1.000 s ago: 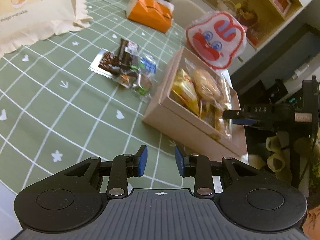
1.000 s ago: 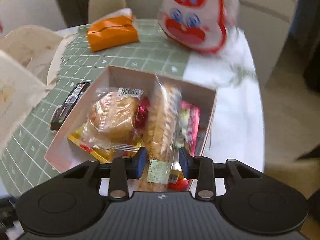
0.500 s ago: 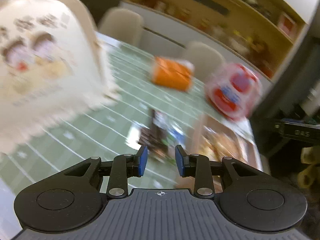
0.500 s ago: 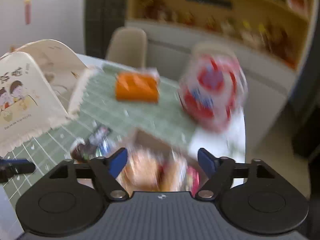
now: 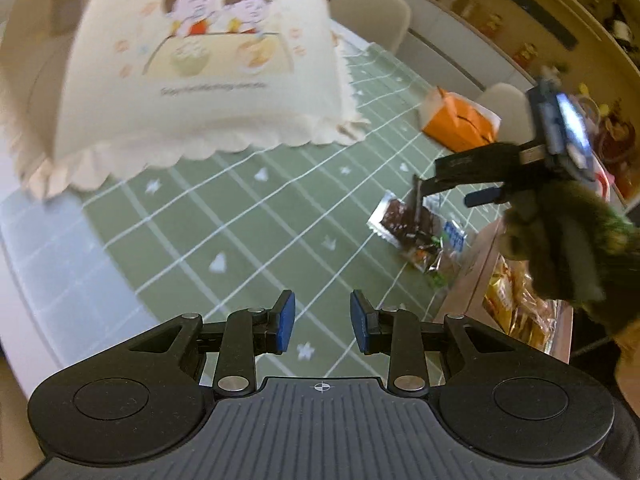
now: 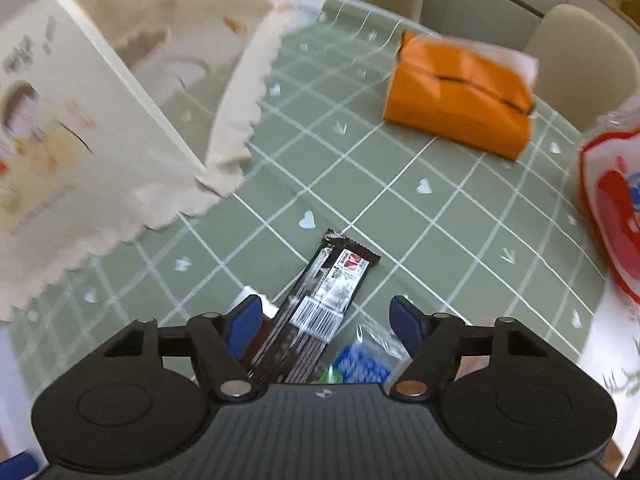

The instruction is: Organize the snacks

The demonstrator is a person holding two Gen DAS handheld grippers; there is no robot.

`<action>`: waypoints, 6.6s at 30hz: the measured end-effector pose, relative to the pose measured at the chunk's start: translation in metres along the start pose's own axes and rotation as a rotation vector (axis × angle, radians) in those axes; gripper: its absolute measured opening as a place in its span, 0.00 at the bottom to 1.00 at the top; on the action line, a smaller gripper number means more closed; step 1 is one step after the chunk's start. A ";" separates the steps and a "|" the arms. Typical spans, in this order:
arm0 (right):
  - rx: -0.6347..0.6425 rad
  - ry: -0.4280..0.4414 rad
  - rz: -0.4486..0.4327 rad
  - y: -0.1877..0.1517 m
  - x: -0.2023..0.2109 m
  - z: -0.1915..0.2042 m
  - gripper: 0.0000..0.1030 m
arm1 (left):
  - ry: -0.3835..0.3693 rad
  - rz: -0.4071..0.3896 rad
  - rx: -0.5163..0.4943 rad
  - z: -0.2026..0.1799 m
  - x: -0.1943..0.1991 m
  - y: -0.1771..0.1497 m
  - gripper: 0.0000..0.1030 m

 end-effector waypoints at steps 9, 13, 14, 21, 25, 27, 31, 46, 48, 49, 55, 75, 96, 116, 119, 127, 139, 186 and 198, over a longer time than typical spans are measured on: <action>0.009 0.062 0.047 -0.019 -0.013 0.020 0.38 | -0.031 0.022 0.091 0.021 0.007 -0.013 0.33; 0.059 0.146 0.024 -0.034 0.007 0.045 0.26 | -0.041 0.044 0.097 0.025 0.005 -0.017 0.33; 0.064 0.173 0.025 -0.039 0.012 0.052 0.14 | -0.041 0.049 0.093 0.026 0.004 -0.018 0.33; 0.098 0.319 0.040 -0.082 0.049 0.106 0.12 | -0.017 0.059 0.057 0.023 -0.010 -0.016 0.33; 0.088 0.254 -0.048 -0.095 0.081 0.098 0.13 | 0.010 0.043 -0.014 0.010 -0.022 -0.007 0.33; 0.082 0.203 -0.091 -0.102 0.093 0.083 0.19 | 0.007 0.038 -0.059 -0.003 -0.032 0.001 0.33; 0.029 0.150 -0.117 -0.125 0.110 0.053 0.25 | 0.040 0.021 -0.149 -0.035 -0.063 0.022 0.33; -0.008 0.082 -0.205 -0.119 0.118 -0.006 0.50 | 0.285 -0.040 -0.586 -0.091 -0.144 0.012 0.45; -0.012 0.114 -0.220 -0.095 0.108 -0.008 0.60 | 0.299 -0.034 -0.550 -0.092 -0.145 0.013 0.45; -0.005 0.133 -0.216 -0.080 0.097 -0.008 0.60 | 0.301 -0.032 -0.534 -0.091 -0.145 0.014 0.45; 0.054 0.186 -0.103 -0.024 0.025 0.001 0.60 | 0.280 -0.013 -0.469 -0.081 -0.144 0.023 0.56; 0.280 0.271 -0.033 -0.042 -0.010 0.063 0.30 | 0.114 0.041 -0.043 -0.038 -0.110 0.033 0.52; 0.003 0.321 -0.119 -0.048 0.003 -0.011 0.28 | 0.348 0.025 -0.340 -0.084 -0.163 0.035 0.55; 0.377 0.243 -0.105 -0.049 -0.014 0.091 0.39 | 0.270 0.027 0.085 0.034 -0.038 -0.047 0.47; 0.402 0.267 -0.072 -0.061 -0.008 0.102 0.39 | 0.236 0.030 0.094 0.038 -0.035 -0.047 0.47; 0.449 0.329 -0.024 -0.101 0.015 0.142 0.33 | 0.167 0.068 0.065 0.043 -0.033 -0.047 0.47; 0.415 0.286 -0.110 -0.185 0.054 0.136 0.42 | 0.123 0.103 -0.141 0.036 -0.032 -0.054 0.47; 0.214 0.145 -0.201 -0.224 0.082 0.126 0.45 | 0.164 0.096 -0.335 0.024 -0.036 -0.063 0.46; -0.118 -0.010 -0.213 -0.291 0.158 0.087 0.45 | -0.196 0.215 -0.551 -0.025 -0.005 -0.110 0.44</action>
Point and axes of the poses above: each gripper's, at about its wrist camera, not at the fingertips, and x roughly against the way its jaws point, z to its left, y to its top, the point moved 7 cm from there along -x, roughly the way its jaws point, and after that the axes turned 8 degrees about x, right-handed, at the moved point
